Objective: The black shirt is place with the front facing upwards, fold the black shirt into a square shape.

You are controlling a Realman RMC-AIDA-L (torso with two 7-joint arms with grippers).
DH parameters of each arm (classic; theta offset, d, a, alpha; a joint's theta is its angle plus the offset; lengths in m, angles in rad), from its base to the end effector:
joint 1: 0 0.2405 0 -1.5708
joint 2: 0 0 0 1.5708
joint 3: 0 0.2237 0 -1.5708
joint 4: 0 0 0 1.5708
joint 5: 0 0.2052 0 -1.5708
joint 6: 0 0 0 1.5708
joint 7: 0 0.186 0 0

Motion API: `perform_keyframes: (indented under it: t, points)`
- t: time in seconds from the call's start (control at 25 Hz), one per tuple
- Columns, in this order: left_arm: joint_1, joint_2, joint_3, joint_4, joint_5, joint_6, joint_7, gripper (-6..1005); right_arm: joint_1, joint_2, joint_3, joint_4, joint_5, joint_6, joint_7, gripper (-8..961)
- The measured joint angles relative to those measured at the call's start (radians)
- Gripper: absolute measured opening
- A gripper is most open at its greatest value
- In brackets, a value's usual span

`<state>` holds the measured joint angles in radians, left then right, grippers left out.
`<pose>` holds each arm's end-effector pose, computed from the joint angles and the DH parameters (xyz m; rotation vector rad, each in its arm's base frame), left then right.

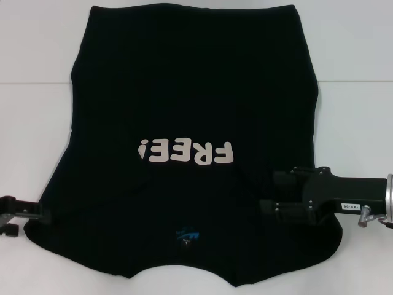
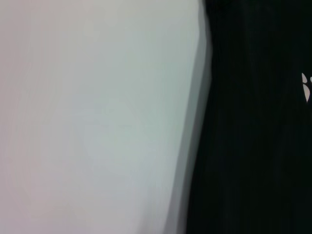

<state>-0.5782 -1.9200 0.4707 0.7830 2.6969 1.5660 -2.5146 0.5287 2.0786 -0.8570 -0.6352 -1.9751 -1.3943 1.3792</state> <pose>-0.3350 0.3181 0.0614 -1.9445 -1.9881 -0.0381 0.2276 0.3334 -0.0458 -2.7499 0.6096 0.5206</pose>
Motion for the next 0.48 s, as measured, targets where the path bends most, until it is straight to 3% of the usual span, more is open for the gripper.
perform_keyframes:
  t: [0.48]
  points:
    - [-0.016, -0.021, -0.001, -0.035, -0.037, 0.001, 0.021, 910, 0.000, -0.002, 0.000, 0.001, 0.001, -0.001, 0.003, 819]
